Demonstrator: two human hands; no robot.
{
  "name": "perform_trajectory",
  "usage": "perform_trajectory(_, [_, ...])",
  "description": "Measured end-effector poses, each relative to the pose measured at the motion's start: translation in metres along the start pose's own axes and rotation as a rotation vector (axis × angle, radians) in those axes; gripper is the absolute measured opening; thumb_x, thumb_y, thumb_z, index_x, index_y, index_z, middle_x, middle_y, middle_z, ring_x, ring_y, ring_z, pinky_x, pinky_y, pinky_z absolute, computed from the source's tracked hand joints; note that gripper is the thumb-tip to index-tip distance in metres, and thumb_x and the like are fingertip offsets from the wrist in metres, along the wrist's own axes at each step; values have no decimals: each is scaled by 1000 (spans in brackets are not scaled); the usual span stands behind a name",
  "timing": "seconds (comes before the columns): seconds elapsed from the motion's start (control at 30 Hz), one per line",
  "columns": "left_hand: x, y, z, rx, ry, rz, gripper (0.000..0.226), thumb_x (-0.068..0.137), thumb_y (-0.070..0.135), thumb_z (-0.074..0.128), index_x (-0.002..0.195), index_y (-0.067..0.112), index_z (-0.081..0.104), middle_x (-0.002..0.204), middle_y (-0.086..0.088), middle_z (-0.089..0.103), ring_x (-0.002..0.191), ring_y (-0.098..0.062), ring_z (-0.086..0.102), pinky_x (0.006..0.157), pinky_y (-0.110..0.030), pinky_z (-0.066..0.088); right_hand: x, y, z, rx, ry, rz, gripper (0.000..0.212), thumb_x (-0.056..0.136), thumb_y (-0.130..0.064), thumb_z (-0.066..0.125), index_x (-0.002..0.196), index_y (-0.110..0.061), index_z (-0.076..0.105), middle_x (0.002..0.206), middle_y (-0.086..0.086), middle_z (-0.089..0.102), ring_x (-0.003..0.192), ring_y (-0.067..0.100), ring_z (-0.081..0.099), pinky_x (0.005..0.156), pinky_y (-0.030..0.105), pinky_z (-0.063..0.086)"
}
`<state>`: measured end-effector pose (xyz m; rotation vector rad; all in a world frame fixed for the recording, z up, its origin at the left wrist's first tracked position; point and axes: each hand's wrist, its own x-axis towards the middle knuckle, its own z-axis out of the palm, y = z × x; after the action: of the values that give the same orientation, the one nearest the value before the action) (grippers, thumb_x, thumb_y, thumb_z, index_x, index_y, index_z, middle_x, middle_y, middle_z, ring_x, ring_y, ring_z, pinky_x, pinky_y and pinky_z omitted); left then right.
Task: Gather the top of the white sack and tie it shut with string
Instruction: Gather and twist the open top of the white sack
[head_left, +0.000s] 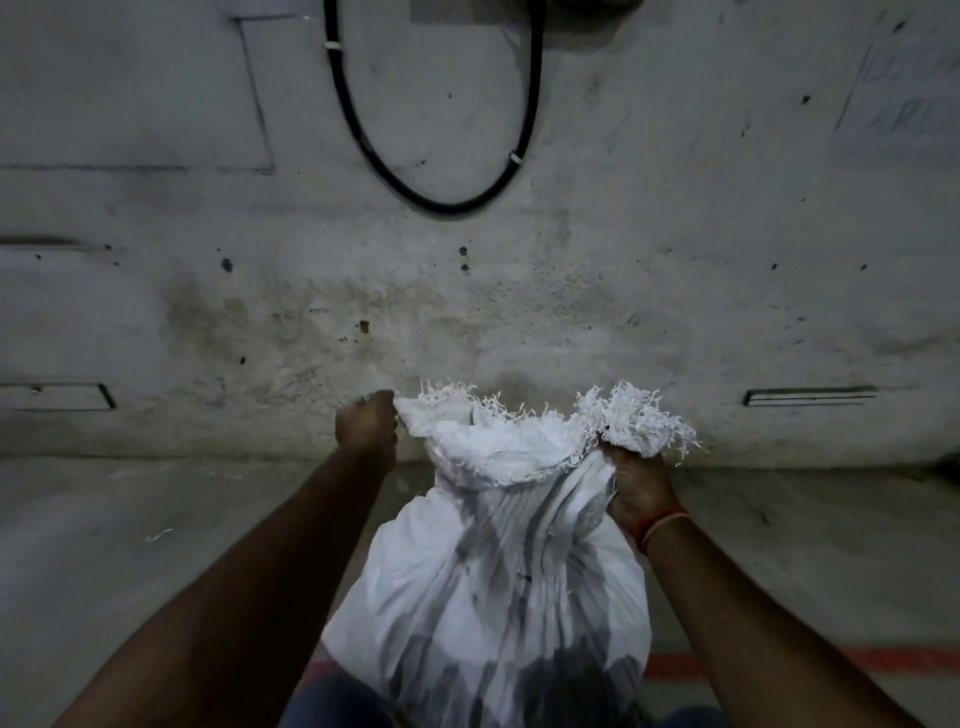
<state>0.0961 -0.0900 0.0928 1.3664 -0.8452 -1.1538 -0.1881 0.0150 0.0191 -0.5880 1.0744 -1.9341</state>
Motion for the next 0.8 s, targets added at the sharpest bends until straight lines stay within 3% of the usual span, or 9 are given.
perform_trajectory(0.13, [10,23,7,-249,89,16,16,85,14,63,70,17,60,61,-4,53,44,-15,43,40,-19,32,-1,-2,-10,8,-92,-22,123,33,-43,99,135,7,53,131,23,60,120,36,59,109,47,43])
perform_trajectory(0.17, [14,27,7,-330,116,17,18,84,14,65,67,18,59,59,-4,53,43,-16,43,39,-19,31,-4,-6,-10,8,-110,22,113,39,-40,99,134,3,56,132,20,62,122,35,59,111,49,42])
perform_trajectory(0.27, [26,34,4,-415,171,70,21,89,8,55,73,20,62,58,-3,51,44,-14,42,37,-17,31,-9,-15,-18,-13,-119,30,32,85,-8,73,116,-11,67,113,0,76,108,21,67,102,35,53])
perform_trajectory(0.3, [29,33,3,-418,184,95,23,91,4,51,79,19,64,60,-3,52,46,-14,44,39,-19,34,-9,-17,-22,-27,-122,19,28,87,-5,69,113,-14,68,109,-3,77,104,16,68,99,32,54])
perform_trajectory(0.4, [22,24,3,-431,72,176,23,91,-4,52,102,14,62,80,-4,61,72,-18,59,64,-23,52,-11,-18,-28,9,-132,16,79,47,-34,98,117,-15,68,118,0,73,110,18,66,102,34,52])
perform_trajectory(0.47, [9,11,7,-238,-62,246,31,91,3,60,116,21,57,110,-1,58,101,-19,58,89,-30,51,-9,-16,-28,38,-134,-24,105,33,-40,101,127,-9,63,130,5,67,119,22,62,108,37,48])
perform_trajectory(0.53, [-9,-3,11,95,-172,430,40,90,23,68,126,31,54,142,-3,34,122,-19,46,100,-35,45,-13,-19,-21,18,-147,-7,119,36,-37,100,138,1,53,140,14,58,129,29,54,115,45,38])
perform_trajectory(0.7, [-45,-19,30,823,-683,1131,87,70,67,74,145,42,36,163,6,-2,137,-14,32,105,-32,39,-20,-25,-14,-44,-179,89,50,87,-5,67,136,0,56,138,25,57,129,39,53,117,60,30])
perform_trajectory(0.8, [-56,-14,51,914,-889,1242,80,80,57,70,148,39,33,162,7,19,142,-13,32,105,-26,39,-25,-30,-5,-33,-227,146,77,68,-17,86,134,7,54,137,30,56,126,44,55,113,59,38])
